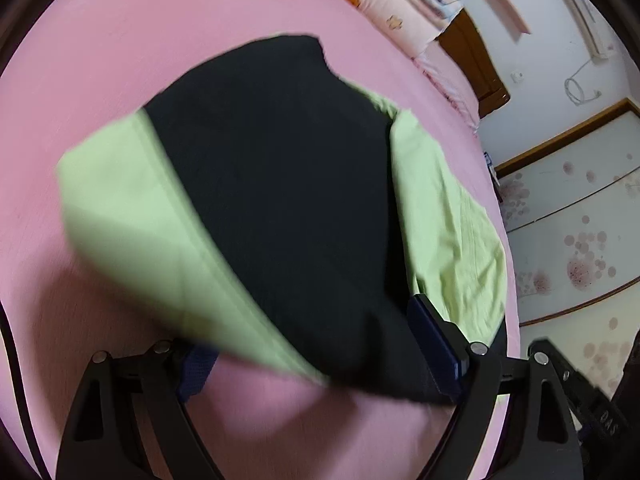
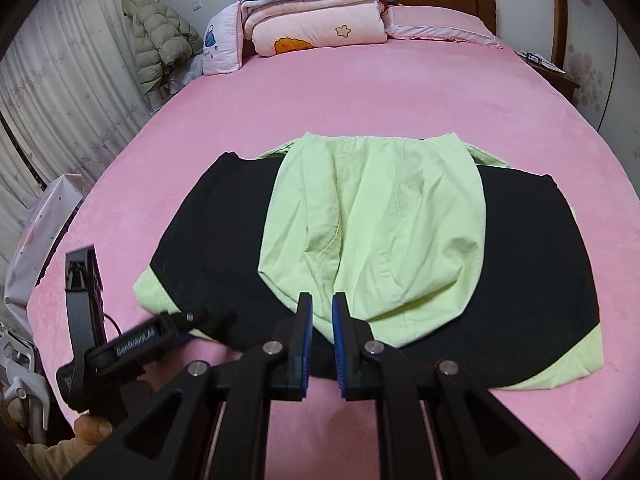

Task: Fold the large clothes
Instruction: 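Grasp the edge of the folded bundle with both grippers, then lift the bundle and flip it over with both grippers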

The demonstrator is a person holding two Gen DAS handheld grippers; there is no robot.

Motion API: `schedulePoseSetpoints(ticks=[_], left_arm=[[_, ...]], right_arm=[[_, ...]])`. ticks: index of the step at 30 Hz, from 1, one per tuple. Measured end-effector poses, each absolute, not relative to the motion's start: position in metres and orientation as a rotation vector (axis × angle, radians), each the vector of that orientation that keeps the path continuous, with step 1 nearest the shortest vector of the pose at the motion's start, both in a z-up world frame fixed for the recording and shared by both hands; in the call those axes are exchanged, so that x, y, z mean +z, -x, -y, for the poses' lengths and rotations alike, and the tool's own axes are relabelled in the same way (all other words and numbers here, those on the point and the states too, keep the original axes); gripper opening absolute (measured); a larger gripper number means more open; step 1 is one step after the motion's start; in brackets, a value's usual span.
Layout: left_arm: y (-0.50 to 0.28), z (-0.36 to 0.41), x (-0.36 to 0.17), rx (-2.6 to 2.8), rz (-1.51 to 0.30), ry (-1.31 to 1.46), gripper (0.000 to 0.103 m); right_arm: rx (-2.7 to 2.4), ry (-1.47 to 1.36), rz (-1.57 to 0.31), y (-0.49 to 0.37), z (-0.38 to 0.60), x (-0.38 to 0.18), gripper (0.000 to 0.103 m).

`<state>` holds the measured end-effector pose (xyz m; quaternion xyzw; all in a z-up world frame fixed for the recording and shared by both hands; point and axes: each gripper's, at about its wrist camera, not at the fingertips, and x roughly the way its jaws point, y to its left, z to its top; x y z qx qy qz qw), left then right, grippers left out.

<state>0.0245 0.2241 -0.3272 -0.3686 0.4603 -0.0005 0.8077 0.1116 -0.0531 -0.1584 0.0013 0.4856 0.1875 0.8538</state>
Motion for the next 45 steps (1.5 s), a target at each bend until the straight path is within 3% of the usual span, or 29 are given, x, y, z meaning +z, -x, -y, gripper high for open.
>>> schedulePoseSetpoints(ticks=[3,6,9,11,14,23,33,39,45], left_arm=[[-0.037,-0.23,-0.329,-0.002,-0.923,0.808,0.087],[-0.049,-0.238,-0.33,0.018,-0.867,0.829,0.078],[-0.055,-0.251,-0.331,0.039,-0.848,0.884,0.053],[-0.056,-0.25,-0.326,0.04,-0.843,0.87,0.024],[-0.061,-0.237,-0.309,0.029,-0.835,0.745,0.012],[-0.065,-0.184,-0.235,-0.117,-0.715,0.438,0.005],[-0.071,-0.079,-0.176,-0.426,-0.579,0.179,0.005],[-0.084,0.007,-0.175,-0.614,-0.583,0.005,0.005],[-0.096,0.081,-0.209,-0.73,-0.697,-0.12,0.005]], right_arm=[[0.385,0.007,-1.0,-0.117,0.052,-0.164,0.01],[0.374,0.022,-0.967,-0.126,0.051,-0.168,0.01],[0.352,0.077,-0.93,-0.14,0.045,-0.174,0.01],[0.348,0.122,-0.904,-0.148,0.04,-0.181,0.01],[0.334,0.169,-0.902,-0.157,0.035,-0.201,0.01],[0.328,0.159,-0.946,-0.145,0.047,-0.255,0.009],[0.41,-0.216,-0.938,-0.142,0.106,-0.257,0.008],[0.409,-0.37,-0.926,-0.117,0.151,-0.248,0.008],[0.289,-0.412,-0.951,-0.075,0.215,-0.24,0.008]])
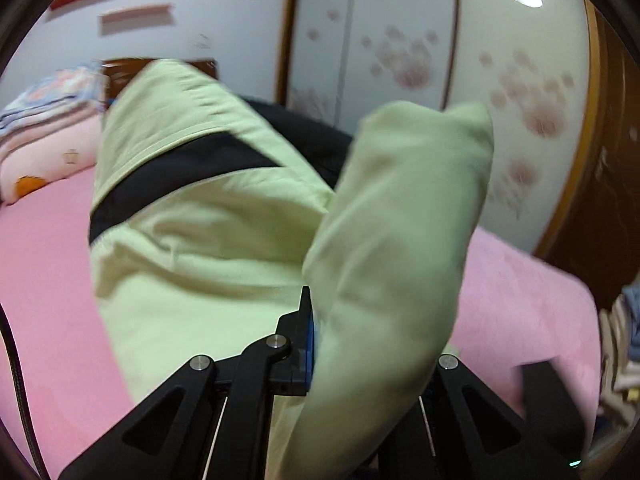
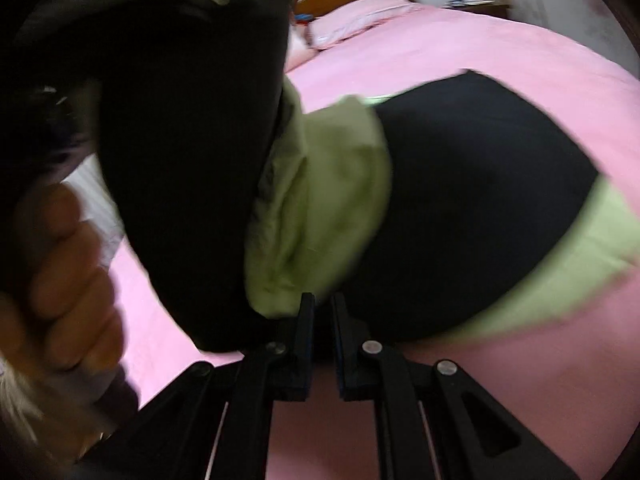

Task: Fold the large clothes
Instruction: 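Lift the bundle and flip it over with both grippers, then lower the flipped bundle onto the bed and open both grippers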

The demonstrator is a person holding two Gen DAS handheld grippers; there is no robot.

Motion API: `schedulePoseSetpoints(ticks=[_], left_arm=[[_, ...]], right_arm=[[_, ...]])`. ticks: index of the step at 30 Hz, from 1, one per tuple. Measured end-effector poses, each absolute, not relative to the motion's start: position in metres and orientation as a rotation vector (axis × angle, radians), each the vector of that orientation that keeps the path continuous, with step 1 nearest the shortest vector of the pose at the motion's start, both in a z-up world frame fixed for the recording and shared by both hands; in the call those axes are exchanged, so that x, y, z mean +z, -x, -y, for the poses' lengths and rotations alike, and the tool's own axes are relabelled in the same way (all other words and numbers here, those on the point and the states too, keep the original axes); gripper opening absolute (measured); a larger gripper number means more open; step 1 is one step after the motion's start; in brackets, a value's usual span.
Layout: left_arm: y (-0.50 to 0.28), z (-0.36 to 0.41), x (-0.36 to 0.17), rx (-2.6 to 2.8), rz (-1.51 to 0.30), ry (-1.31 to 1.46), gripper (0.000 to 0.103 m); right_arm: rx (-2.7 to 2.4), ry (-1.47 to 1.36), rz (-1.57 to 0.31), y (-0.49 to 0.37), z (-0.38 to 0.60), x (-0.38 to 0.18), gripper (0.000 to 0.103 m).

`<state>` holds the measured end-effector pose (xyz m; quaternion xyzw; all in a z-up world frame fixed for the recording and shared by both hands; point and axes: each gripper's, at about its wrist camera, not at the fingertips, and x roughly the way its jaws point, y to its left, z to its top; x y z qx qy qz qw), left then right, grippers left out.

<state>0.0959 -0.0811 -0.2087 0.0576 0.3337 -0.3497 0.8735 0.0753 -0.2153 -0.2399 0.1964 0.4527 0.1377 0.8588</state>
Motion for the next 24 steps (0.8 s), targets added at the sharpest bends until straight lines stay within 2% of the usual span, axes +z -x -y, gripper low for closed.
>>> schedulePoseSetpoints(ticks=[5,8,10,15,17,19,20,24], left_arm=[[-0.1,0.139,-0.274,-0.726,-0.917,-0.3,0.007],[-0.097,0.149,-0.303,-0.683,-0.982,-0.382,0.011],[-0.092,0.149,-0.303,-0.675,-0.975,-0.381,0.012],[-0.093,0.147,-0.283,-0.697,-1.033,-0.264,0.034],[-0.083,0.137,-0.261,-0.724,-1.03,-0.192,0.061],[-0.077,0.128,-0.24,-0.741,-0.996,-0.138,0.074],[-0.066,0.126,-0.232,-0.749,-0.986,-0.12,0.081],[-0.057,0.097,-0.197,-0.749,-0.954,-0.021,0.086]], right_arm=[[0.143,-0.38,-0.994,-0.053,0.263,-0.241,0.008],[0.072,-0.368,-1.015,-0.046,0.284,-0.242,0.008],[0.033,-0.368,-1.019,-0.045,0.295,-0.239,0.008],[-0.004,-0.351,-1.011,-0.055,0.307,-0.217,0.009],[-0.001,-0.356,-1.001,-0.062,0.313,-0.204,0.01],[0.005,-0.362,-0.982,-0.064,0.318,-0.188,0.016],[0.009,-0.365,-0.972,-0.065,0.322,-0.182,0.022],[0.028,-0.371,-0.943,-0.093,0.328,-0.157,0.04]])
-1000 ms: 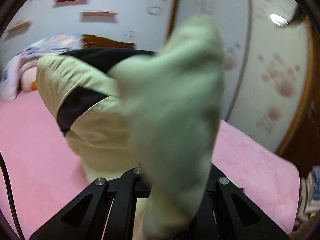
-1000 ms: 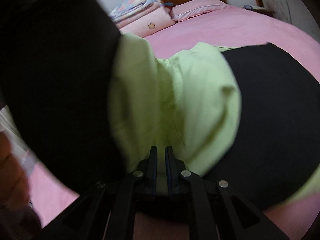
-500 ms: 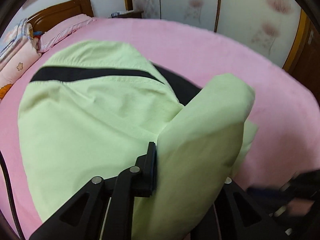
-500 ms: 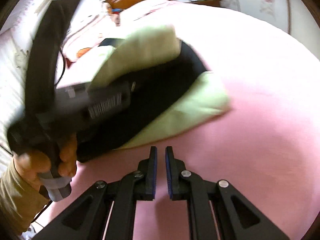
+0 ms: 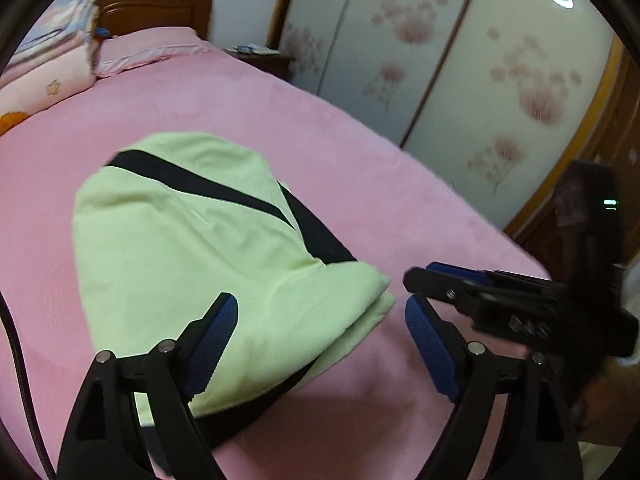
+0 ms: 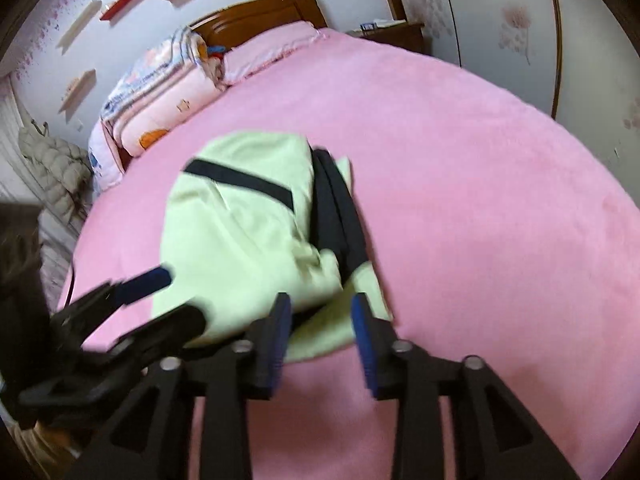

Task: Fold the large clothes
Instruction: 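Lower the flipped bundle onto the bed and open both grippers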

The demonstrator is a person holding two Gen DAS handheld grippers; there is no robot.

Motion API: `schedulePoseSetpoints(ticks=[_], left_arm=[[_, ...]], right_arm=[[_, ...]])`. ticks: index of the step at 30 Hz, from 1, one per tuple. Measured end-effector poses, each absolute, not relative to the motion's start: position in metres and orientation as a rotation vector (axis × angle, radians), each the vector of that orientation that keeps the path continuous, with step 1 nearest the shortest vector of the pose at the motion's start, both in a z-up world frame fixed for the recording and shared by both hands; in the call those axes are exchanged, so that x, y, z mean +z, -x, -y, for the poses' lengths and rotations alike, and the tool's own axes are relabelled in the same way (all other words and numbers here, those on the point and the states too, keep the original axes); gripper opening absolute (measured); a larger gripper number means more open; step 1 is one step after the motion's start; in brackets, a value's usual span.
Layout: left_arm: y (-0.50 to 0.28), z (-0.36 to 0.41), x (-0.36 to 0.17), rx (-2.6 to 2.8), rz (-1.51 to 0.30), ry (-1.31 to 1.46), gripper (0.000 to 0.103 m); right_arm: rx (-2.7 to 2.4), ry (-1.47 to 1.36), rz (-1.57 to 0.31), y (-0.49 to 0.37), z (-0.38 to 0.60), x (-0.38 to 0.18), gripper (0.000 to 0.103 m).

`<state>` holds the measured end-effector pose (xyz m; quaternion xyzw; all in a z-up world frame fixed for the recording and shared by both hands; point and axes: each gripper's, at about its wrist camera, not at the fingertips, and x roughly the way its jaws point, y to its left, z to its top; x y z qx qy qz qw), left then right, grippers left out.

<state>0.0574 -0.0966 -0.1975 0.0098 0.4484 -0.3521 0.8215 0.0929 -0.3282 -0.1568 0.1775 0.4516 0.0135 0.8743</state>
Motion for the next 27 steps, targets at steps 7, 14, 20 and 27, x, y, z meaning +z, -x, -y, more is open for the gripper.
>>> schedulePoseSetpoints(ticks=[7,14,20,27], left_arm=[[-0.107,0.029,-0.229,-0.383,-1.082,0.102,0.087],[-0.118,-0.026,-0.279,-0.198,-1.147,0.25,0.087],[-0.115,-0.023,-0.296,-0.191,-1.177,0.27,0.087],[-0.115,-0.003,-0.308,-0.224,-1.197,0.232,0.087]], right_arm=[[0.105,-0.351,-1.079,-0.14,0.324,-0.178,0.042],[0.143,-0.394,-1.212,-0.173,0.321,-0.219,0.042],[0.124,-0.407,-1.258,-0.17,0.328,-0.225,0.042],[0.206,-0.493,-1.285,-0.166,0.333,-0.235,0.039]])
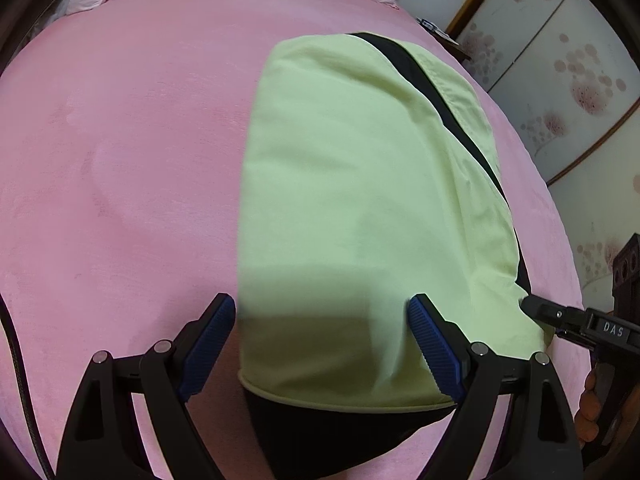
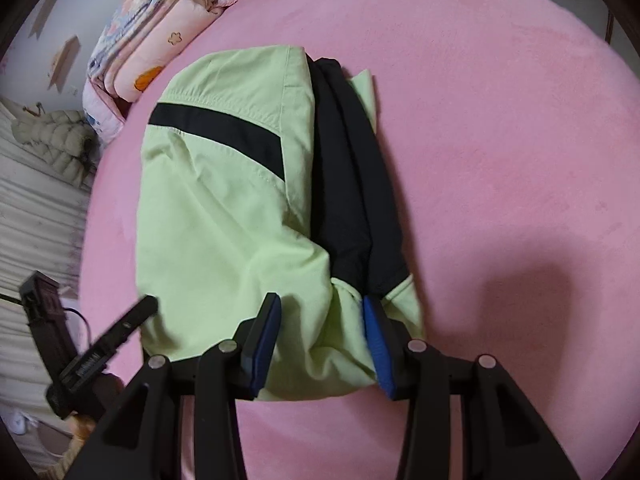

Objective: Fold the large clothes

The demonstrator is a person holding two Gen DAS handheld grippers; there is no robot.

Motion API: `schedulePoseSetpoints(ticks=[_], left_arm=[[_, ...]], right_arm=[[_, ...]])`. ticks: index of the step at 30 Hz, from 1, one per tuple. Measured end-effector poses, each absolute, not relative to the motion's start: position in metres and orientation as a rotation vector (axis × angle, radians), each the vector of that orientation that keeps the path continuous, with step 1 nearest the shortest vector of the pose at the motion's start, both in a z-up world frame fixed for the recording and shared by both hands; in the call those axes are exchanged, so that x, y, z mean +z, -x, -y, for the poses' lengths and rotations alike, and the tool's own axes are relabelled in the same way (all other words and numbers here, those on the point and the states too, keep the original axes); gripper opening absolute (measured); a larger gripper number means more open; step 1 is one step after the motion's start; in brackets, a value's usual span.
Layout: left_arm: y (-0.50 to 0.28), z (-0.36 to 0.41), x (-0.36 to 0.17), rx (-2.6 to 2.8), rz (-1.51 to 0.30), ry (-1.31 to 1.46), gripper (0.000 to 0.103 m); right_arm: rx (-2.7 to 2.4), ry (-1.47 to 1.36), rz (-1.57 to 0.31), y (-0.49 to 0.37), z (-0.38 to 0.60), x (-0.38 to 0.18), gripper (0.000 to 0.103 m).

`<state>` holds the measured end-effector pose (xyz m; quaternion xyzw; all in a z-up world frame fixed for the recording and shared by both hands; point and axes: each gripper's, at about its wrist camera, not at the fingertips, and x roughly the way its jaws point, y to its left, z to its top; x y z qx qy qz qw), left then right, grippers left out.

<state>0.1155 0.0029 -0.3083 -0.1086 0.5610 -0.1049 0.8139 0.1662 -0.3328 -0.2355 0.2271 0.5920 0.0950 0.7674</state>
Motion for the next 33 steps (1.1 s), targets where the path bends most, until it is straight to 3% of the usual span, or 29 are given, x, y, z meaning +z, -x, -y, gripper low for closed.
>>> schedulePoseSetpoints(ticks=[1,2,5,9,16,22,27,33], left_arm=[[-0.116,0.0,-0.309,-0.215,-1.195,0.221,0.087],[-0.116,0.002,-0.309,-0.212,-1.192,0.217,0.087],[-0.113,0.006,-0.301,-0.212,-1.171,0.218,0.087],[-0.105,0.015,-0.292,-0.219,-1.117,0.182,0.087],[-0.098,0.027,-0.317,-0.185,-1.145,0.128,0.085],[-0.103,0.033,-0.28,-0.209,-1.154,0.046,0.085],[-0.123,0.032,-0.229,-0.24,-1.015,0.041,0.085],[-0.193,0.031,-0.214,-0.239,-0.932,0.052,0.085]], right_arm=[[0.219,-0.482,-1.271,-0.166,0.333,-0.234,0.03],[0.225,-0.455,-1.257,-0.167,0.331,-0.232,0.009],[0.236,-0.421,-1.183,-0.161,0.334,-0.217,0.006],[0.19,-0.387,-1.073,-0.141,0.344,-0.198,0.006],[0.098,-0.283,-1.165,-0.128,0.332,-0.247,0.005],[0.058,-0.188,-1.179,-0.143,0.316,-0.209,0.013],[0.104,-0.159,-1.037,-0.179,0.3,-0.154,0.021],[0.244,-0.149,-0.958,-0.253,0.264,-0.145,0.021]])
